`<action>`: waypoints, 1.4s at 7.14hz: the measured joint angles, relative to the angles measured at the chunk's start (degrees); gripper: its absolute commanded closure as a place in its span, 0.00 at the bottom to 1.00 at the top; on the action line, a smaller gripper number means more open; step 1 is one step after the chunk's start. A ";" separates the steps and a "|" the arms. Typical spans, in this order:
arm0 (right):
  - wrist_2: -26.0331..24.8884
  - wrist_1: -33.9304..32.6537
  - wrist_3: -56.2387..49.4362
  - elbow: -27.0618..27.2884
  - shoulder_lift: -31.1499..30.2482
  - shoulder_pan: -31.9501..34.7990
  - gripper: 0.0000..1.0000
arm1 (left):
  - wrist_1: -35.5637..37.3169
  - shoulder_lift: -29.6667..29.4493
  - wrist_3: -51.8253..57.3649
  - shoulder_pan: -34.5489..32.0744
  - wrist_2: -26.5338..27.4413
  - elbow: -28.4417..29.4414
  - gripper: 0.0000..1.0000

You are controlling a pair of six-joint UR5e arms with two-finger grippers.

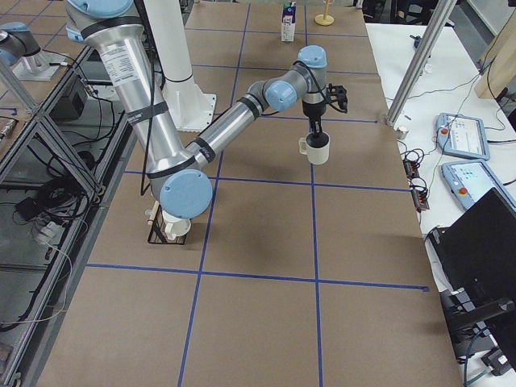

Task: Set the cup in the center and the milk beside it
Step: 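Carry the white mug with the right gripper to the table's center square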

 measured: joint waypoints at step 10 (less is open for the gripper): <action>-15.94 0.31 35.66 -27.18 28.90 -29.14 0.30 | 0.15 0.64 -0.49 -0.55 -1.24 0.28 0.00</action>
